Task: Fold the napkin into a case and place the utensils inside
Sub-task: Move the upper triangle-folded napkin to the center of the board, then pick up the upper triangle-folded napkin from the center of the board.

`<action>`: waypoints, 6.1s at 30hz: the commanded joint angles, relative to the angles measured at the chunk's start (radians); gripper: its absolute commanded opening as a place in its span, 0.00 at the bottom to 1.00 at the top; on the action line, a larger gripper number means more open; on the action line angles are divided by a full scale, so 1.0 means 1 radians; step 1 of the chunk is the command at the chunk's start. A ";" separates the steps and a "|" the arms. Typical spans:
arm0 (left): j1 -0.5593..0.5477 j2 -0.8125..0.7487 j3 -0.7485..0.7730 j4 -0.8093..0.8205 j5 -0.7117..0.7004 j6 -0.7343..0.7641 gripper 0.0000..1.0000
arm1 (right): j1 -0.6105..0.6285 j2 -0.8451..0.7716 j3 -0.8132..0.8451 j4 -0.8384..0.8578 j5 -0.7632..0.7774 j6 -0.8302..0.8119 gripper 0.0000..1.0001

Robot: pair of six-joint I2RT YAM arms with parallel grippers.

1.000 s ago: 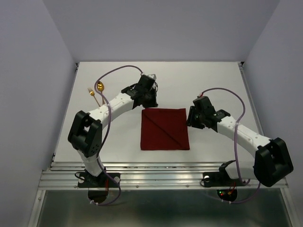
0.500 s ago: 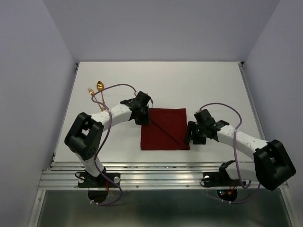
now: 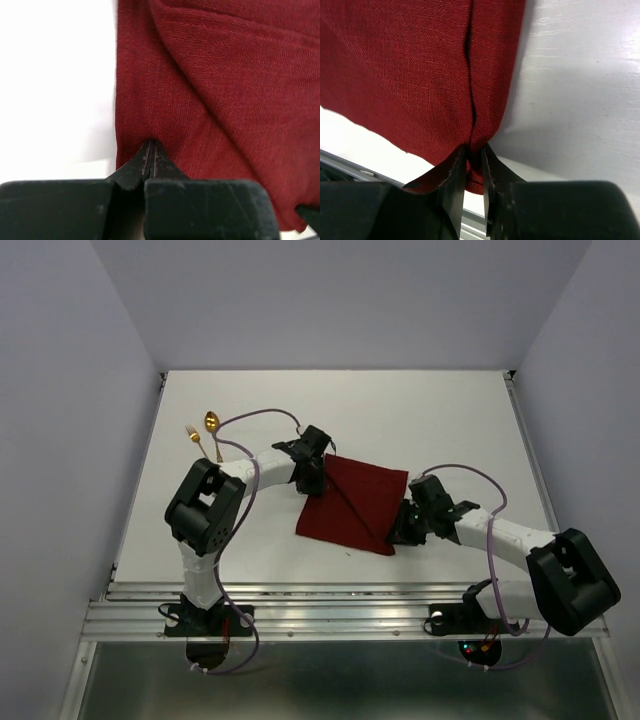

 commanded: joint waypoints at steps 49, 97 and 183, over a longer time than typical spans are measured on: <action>-0.662 0.091 0.269 -0.274 -0.548 0.045 0.47 | -0.477 -0.065 0.202 -0.153 0.068 -0.127 0.69; -0.662 0.228 0.161 -0.172 -0.533 0.115 0.24 | -0.477 -0.050 0.230 -0.147 0.000 -0.124 0.72; -0.629 -0.151 0.017 0.084 -0.447 0.289 0.86 | -0.316 0.341 0.109 0.432 -0.129 0.196 0.01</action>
